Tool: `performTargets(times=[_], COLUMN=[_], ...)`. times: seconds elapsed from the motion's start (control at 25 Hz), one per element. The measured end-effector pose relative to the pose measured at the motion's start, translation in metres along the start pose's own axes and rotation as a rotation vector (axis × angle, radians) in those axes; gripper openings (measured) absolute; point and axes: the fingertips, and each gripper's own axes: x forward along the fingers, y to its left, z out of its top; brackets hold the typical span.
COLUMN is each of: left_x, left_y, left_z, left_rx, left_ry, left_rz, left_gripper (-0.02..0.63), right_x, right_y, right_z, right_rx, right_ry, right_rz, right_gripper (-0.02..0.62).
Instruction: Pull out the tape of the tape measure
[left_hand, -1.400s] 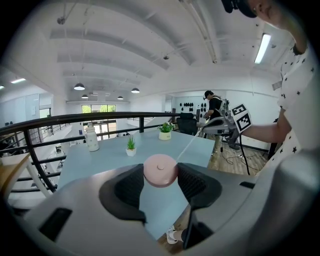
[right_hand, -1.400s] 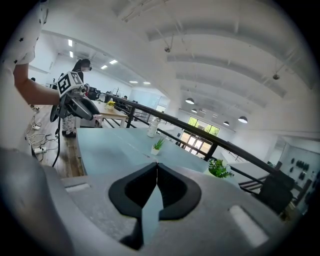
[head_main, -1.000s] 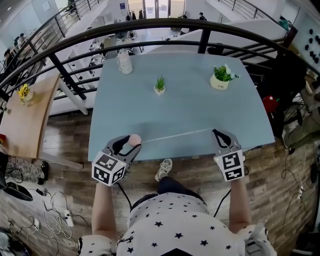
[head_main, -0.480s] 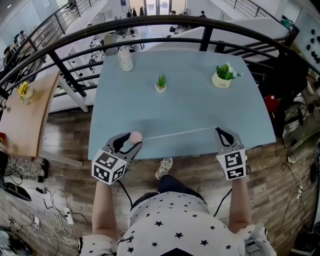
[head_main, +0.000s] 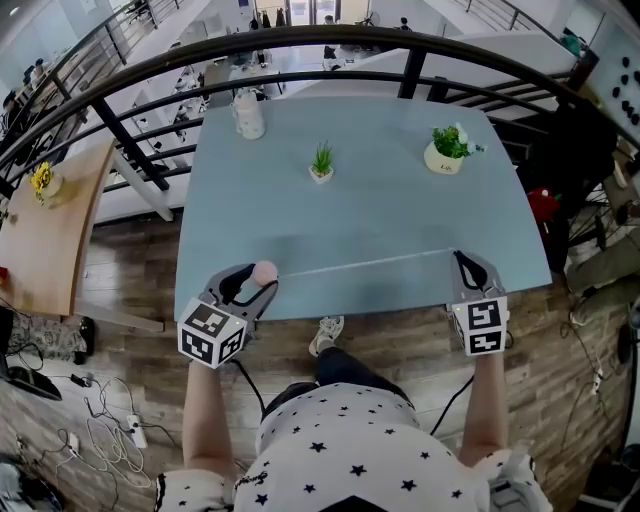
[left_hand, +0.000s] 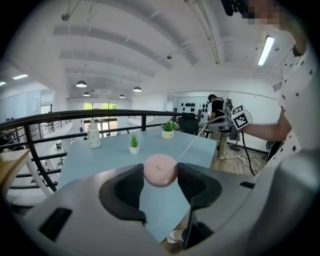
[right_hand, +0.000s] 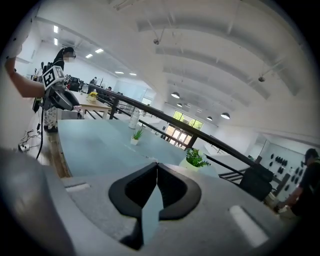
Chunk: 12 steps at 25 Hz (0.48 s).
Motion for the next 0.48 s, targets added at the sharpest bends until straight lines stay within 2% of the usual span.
performTargets(times=[0.2,0.48], left_x=[0.001,-0.004], left_y=[0.008,0.019], left_z=[0.002,-0.003], left_rx=[0.004,-0.019], left_ry=[0.004,-0.001], left_rz=[0.015,0.034], left_gripper=[0.210,0.210], right_x=[0.002,0.002], right_y=[-0.014,-0.021], right_z=[0.000,-0.003], right_rx=[0.009,0.032], right_ry=[0.013,0.021], right_rz=[-0.045,-0.063], right_gripper=[0.009,0.009])
